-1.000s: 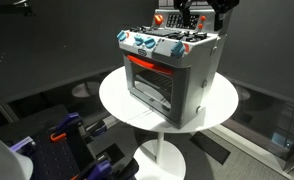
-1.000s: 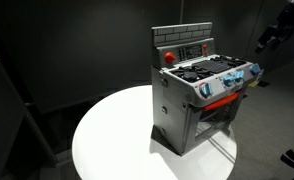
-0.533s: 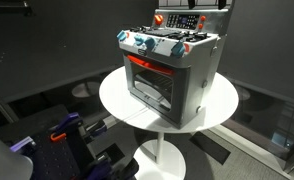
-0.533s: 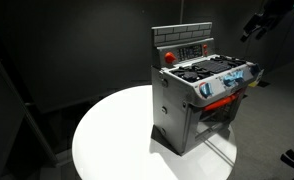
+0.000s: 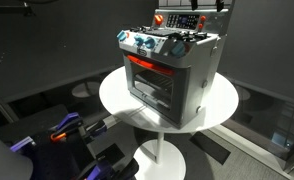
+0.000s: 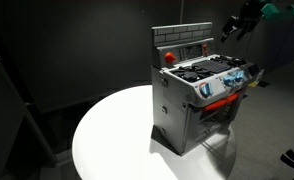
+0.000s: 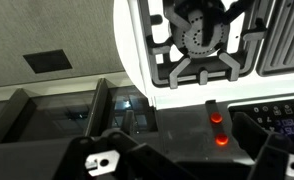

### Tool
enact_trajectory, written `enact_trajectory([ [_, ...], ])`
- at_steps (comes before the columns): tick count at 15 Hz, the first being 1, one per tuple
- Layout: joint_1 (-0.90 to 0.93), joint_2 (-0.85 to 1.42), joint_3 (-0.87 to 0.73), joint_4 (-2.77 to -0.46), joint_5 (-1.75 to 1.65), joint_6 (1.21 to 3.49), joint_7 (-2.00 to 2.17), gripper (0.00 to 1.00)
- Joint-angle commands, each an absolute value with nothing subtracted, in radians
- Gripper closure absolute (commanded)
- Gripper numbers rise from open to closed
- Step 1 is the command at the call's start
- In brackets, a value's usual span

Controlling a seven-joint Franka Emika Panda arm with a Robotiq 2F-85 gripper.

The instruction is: Press the top switch on the stove

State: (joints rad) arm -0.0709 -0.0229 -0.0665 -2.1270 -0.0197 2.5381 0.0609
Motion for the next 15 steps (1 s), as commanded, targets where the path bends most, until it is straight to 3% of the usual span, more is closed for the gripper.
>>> enact_trajectory([
  [1,-0.065,0.073,-0.063,-2.013,-0.044,2.499,0.134,0.00],
  [15,-0.046,0.166,-0.068,-1.875,-0.031,2.356,0.202,0.00],
])
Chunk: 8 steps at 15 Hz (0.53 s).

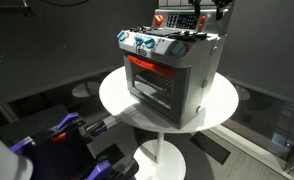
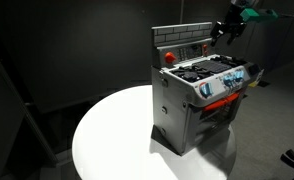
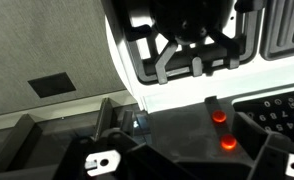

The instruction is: Press the top switch on the stove

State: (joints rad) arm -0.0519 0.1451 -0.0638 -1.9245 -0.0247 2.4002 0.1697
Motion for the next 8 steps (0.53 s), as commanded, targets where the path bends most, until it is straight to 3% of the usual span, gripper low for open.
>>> enact_trajectory([
  [1,-0.045,0.168,-0.068,-1.871,-0.031,2.352,0.205,0.00],
  [8,-0.045,0.176,-0.069,-1.859,-0.032,2.345,0.209,0.00],
])
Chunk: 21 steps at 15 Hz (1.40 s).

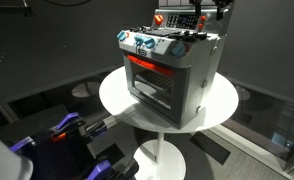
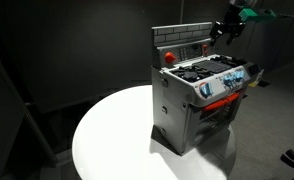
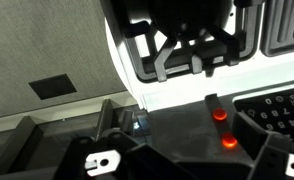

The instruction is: Press the top switch on the stove

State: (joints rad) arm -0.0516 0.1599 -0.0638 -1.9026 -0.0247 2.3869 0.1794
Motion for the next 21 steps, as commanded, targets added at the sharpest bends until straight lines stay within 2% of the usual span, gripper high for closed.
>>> enact_trajectory([
  [1,-0.044,0.176,-0.069,-1.859,-0.033,2.343,0.211,0.00],
  [6,-0.044,0.176,-0.070,-1.855,-0.033,2.328,0.225,0.00],
  [15,-0.033,0.336,-0.076,-1.690,-0.034,2.293,0.237,0.00],
  [21,-0.034,0.264,-0.077,-1.756,-0.045,2.287,0.214,0.00],
])
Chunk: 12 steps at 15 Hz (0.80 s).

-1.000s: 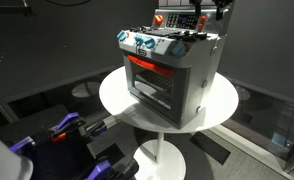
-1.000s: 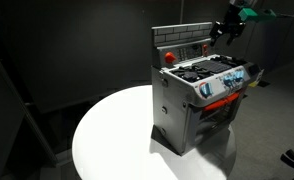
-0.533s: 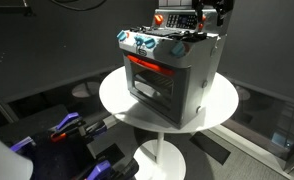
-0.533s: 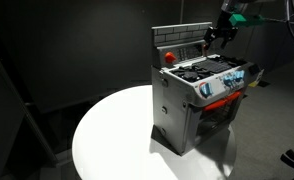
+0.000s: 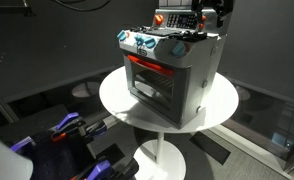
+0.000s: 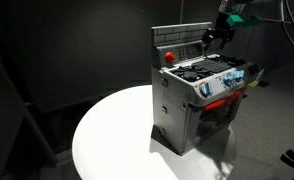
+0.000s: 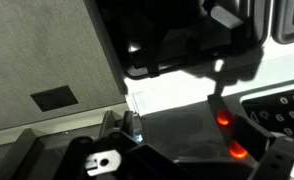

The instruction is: Press the top switch on the stove

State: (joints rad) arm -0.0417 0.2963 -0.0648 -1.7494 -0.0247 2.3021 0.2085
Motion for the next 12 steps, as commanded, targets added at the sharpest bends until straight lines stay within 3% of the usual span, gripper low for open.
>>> enact_trajectory([
  [1,-0.034,0.250,-0.078,-1.769,-0.049,2.285,0.211,0.00],
  [12,-0.055,0.035,-0.085,-1.961,-0.093,2.145,0.117,0.00],
])
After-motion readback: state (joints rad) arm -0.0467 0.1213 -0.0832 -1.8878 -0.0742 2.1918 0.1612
